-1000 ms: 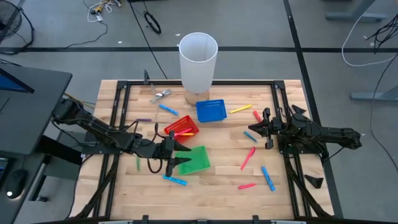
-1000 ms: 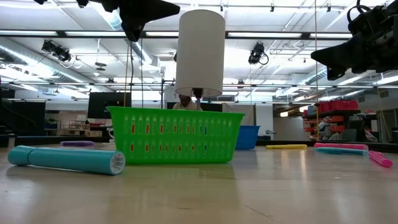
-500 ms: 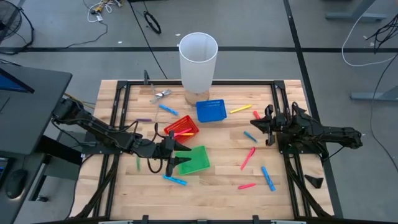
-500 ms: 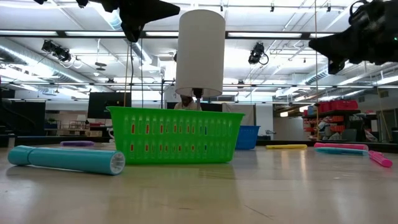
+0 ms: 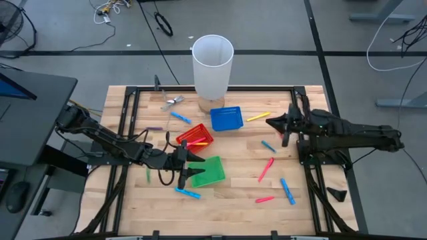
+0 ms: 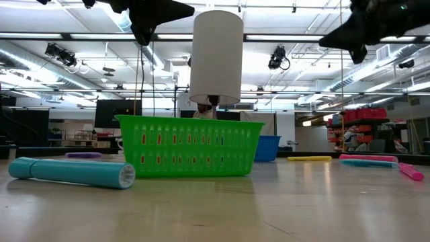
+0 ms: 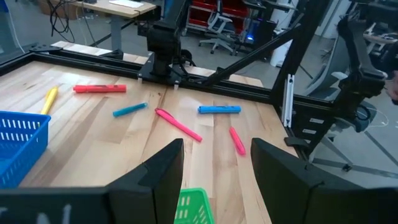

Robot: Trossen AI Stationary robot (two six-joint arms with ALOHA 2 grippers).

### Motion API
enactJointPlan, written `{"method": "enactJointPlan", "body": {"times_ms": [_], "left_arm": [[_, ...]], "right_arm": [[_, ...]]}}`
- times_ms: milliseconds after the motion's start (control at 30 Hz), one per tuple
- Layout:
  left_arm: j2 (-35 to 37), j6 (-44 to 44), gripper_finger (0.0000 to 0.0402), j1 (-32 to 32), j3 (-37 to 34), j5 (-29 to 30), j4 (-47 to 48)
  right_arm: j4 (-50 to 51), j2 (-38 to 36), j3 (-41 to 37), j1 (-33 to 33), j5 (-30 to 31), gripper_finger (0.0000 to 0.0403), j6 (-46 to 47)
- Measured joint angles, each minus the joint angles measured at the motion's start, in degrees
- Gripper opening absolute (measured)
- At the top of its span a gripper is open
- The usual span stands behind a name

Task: Pick & Place Markers
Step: Put the yellow marker into the red bin

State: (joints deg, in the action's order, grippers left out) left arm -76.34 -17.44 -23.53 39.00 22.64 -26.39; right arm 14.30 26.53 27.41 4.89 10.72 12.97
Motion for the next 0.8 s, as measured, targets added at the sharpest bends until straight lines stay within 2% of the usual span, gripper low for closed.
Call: {"method": "enactJointPlan", "body": {"times_ms": [200, 567, 667, 800], "left_arm": [[0.0, -1.2, 0.0193, 0.0, 0.0, -2.9, 0.0], [0.0, -1.5, 0.0193, 0.0, 0.0, -3.0, 0.0], [0.0, -1.5, 0.0193, 0.0, 0.0, -3.0, 0.0], [0.0, -1.5, 0.0193, 0.0, 0.0, -3.0, 0.0]], "right_arm": [[9.4, 8.3, 8.1, 0.0, -0.2, 0.0067, -6.4], [20.9, 13.2, 16.5, 0.6, -1.3, 0.023, -13.0], [26.0, 15.5, 18.6, 2.6, -2.5, 0.0252, -16.2], [32.8, 20.0, 21.9, 6.6, -5.3, 0.0259, -22.7]]}}
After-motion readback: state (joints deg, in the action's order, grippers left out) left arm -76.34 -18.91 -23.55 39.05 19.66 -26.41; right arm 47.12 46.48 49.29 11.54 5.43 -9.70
